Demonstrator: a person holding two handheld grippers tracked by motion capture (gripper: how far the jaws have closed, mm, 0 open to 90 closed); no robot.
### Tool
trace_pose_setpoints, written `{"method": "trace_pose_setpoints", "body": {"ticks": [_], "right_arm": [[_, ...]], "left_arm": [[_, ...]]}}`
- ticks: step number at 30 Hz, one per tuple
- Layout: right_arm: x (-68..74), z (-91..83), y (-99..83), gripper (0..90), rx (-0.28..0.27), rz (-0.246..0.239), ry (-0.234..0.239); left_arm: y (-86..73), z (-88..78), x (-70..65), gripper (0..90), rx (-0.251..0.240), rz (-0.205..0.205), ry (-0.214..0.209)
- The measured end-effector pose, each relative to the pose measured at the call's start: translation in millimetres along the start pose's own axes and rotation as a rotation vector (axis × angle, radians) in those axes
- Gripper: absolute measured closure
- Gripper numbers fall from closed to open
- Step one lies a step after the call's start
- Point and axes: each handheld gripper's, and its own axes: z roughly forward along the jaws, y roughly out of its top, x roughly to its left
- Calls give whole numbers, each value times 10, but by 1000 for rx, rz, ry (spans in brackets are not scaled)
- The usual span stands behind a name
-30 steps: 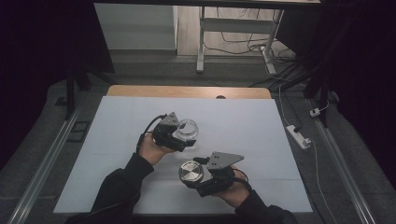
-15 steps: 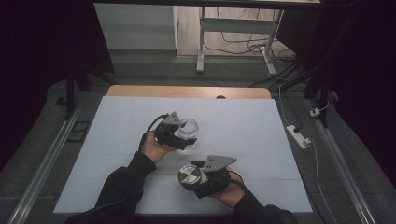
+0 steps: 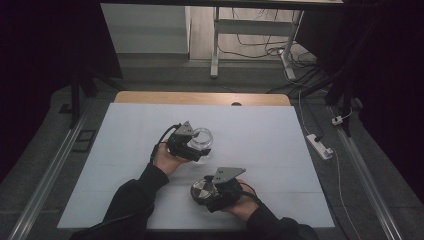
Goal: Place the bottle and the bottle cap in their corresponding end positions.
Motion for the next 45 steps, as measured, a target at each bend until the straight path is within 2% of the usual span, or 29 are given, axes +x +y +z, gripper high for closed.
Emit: {"method": "trace_pose_setpoints", "body": {"ticks": [10, 16, 22, 26, 29, 38, 45], "right_arm": [[-21, 119, -47, 201, 55, -4, -5], [-39, 147, -57, 200, 68, -2, -18], [-47, 162, -69, 199, 97, -19, -39], [-50, 183, -92, 199, 123, -45, -49], [-50, 182, -86, 198, 131, -43, -48], [-48, 174, -78, 190, 131, -25, -48], [-55, 117, -32, 160, 94, 0, -54]], "left_arm": [[-47, 80, -7, 153, 13, -8, 0], [-72, 117, -9, 153, 26, -9, -1], [-97, 158, -20, 153, 49, -6, -2], [-101, 164, -23, 152, 50, -7, -3], [-107, 163, -21, 152, 50, -4, -5], [-112, 154, -28, 149, 58, 6, -3], [-96, 137, -34, 140, 60, -18, -1]]}}
